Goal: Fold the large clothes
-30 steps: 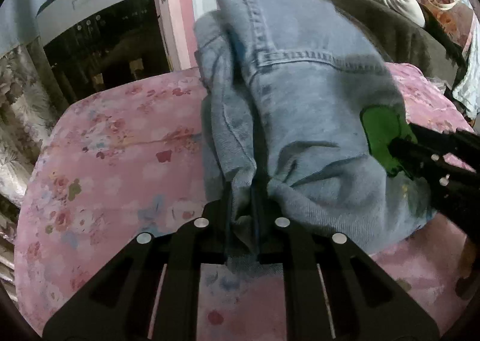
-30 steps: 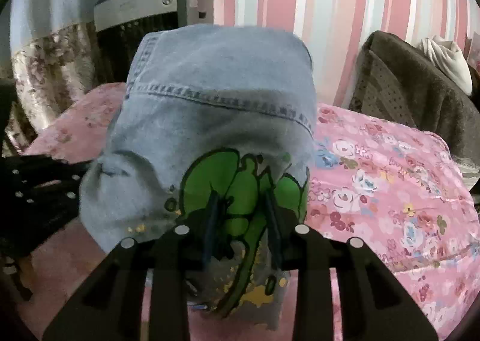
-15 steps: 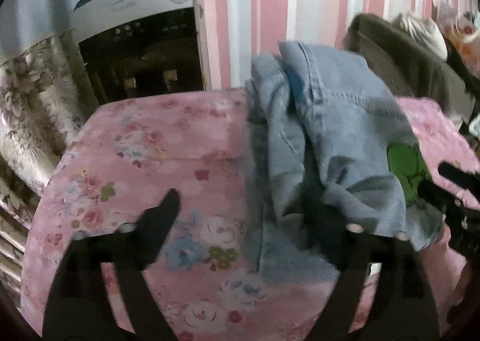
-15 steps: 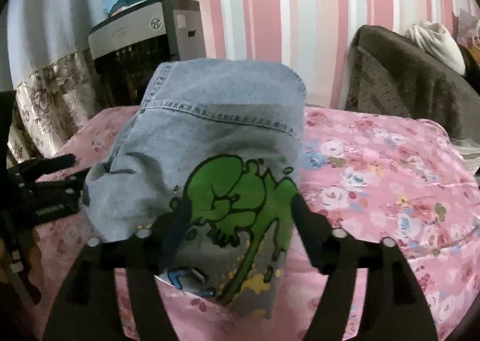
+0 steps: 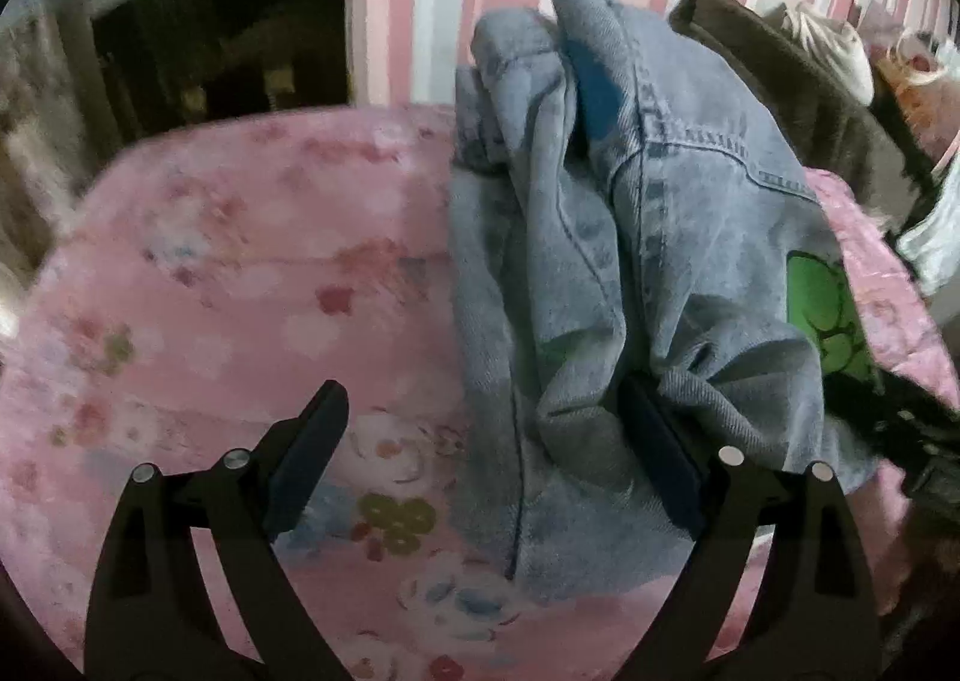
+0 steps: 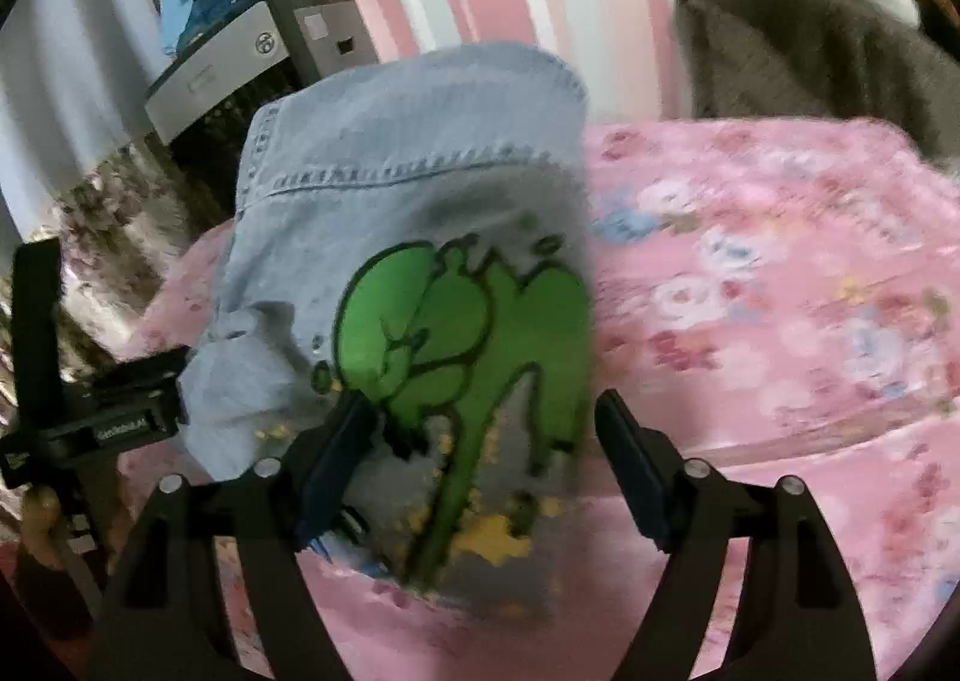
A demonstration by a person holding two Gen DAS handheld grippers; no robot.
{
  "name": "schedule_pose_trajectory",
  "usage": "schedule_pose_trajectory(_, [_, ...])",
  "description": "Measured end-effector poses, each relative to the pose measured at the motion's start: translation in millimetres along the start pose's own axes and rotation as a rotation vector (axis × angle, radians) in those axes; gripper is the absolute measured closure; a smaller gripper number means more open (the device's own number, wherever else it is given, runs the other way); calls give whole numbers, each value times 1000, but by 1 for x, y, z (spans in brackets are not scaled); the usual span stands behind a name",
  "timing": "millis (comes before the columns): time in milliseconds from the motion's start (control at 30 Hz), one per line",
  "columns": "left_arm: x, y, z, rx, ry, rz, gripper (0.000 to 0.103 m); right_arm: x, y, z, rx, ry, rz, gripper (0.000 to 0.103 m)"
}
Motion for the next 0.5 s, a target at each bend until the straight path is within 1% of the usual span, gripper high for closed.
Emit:
schedule_pose_trajectory(67, [-6, -5, 3, -19, -6, 38, 23, -2, 6, -2, 17, -8, 38, 26])
schedule_pose_trajectory(100, [-6, -9, 4, -38, -11, 52, 37, -2, 7, -2, 24, -16, 49, 27])
schedule_pose_trajectory(133, [-5, -15, 4, -68, -14, 68, 58, 0, 7, -2, 29, -21, 52, 32])
schedule_pose_trajectory(167, [-2, -24, 5, -100, -18, 40, 58, 1, 7, -2, 34, -29, 61, 41])
schedule_pose_trajectory(200, [-1, -32, 5, -132, -22, -8, 62, 5, 8, -3, 51, -37, 66, 46])
schedule_pose_trajectory(233, [0, -37, 5, -144, -21, -28, 63, 8, 8, -4, 67, -41, 64, 55])
schedule_pose_trajectory(267, [0, -39, 5, -143, -16, -32, 64, 13, 10, -4, 97, -53, 59, 62])
schedule_pose_trajectory(333, [4, -44, 6, -153, -28, -43, 71, 21, 16, -4, 150, -77, 78, 67])
schedule_pose_trajectory(367, [7, -49, 8, -176, -50, -73, 73, 24, 21, -3, 188, -96, 101, 69])
schedule_pose_trajectory(400, [15, -60, 12, -205, -91, -117, 77, 28, 24, -2, 222, -117, 115, 70])
schedule_pose_trajectory(467, [25, -72, 15, -212, -130, -136, 80, 37, 25, -2, 245, -134, 107, 72])
schedule_pose_trajectory(500, [32, -78, 17, -208, -136, -130, 80, 46, 24, -1, 255, -153, 102, 72])
Point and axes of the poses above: each gripper's, at about its wrist camera, not at the fingertips, and x roughly against the way its jaws point, y to its left, z to its underside, the point moved 1 cm from there along -x, roughly the way its jaws point, and after that the axes turned 15 degrees about y, right-handed, at the moved point
